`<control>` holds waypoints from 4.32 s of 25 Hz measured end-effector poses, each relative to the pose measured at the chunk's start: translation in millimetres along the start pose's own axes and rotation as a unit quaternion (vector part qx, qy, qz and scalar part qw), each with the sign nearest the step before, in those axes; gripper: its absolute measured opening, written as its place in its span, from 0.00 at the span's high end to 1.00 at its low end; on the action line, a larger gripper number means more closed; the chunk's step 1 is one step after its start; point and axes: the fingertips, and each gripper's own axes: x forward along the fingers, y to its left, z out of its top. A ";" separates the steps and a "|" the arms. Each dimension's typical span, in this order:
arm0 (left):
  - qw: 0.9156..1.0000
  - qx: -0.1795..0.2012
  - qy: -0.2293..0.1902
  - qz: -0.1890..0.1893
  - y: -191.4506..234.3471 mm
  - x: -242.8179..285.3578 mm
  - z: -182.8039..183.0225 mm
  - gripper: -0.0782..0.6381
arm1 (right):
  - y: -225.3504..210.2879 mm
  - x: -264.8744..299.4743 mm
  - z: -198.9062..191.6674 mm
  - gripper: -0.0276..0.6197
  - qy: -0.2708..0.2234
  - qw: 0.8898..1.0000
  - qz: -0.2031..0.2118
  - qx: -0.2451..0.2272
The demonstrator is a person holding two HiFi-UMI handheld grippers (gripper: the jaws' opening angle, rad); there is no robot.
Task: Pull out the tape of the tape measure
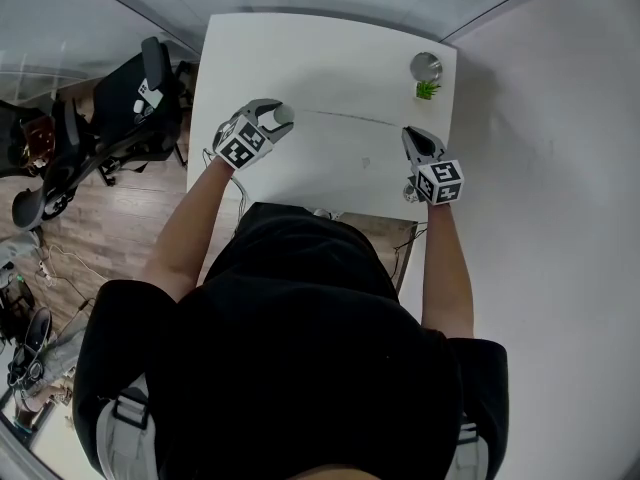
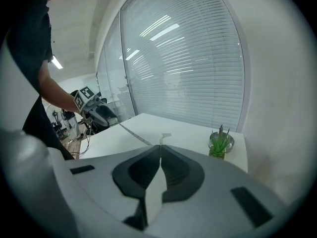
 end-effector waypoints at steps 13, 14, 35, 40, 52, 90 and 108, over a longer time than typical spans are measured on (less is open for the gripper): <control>0.999 -0.040 0.016 -0.020 -32.6 23.2 -34.4 0.57 | 6.5 -4.5 -50.9 0.94 0.034 0.999 0.000 0.033; 0.999 -0.042 0.017 -0.021 -35.2 24.0 -37.0 0.57 | 7.2 -5.1 -54.1 0.94 0.036 0.999 0.000 0.035; 0.996 -0.088 0.018 0.005 -91.8 51.1 -66.2 0.57 | 11.5 -16.1 -114.4 0.94 0.057 0.997 0.006 0.055; 0.994 -0.105 0.012 0.014 -97.1 56.6 -71.4 0.57 | 9.6 -21.6 -133.2 0.94 0.063 0.996 0.008 0.068; 0.994 -0.096 0.032 0.035 -103.3 67.1 -94.7 0.57 | 11.3 -16.2 -153.8 0.93 0.091 0.994 0.015 0.054; 0.988 -0.130 -0.061 0.057 -102.2 3.5 -39.2 0.53 | 33.8 -45.0 -116.8 0.75 0.048 0.998 0.035 0.020; 0.953 -0.093 -0.266 0.110 -109.6 -100.2 127.5 0.59 | 107.4 -99.5 64.5 0.84 -0.152 0.985 0.080 -0.022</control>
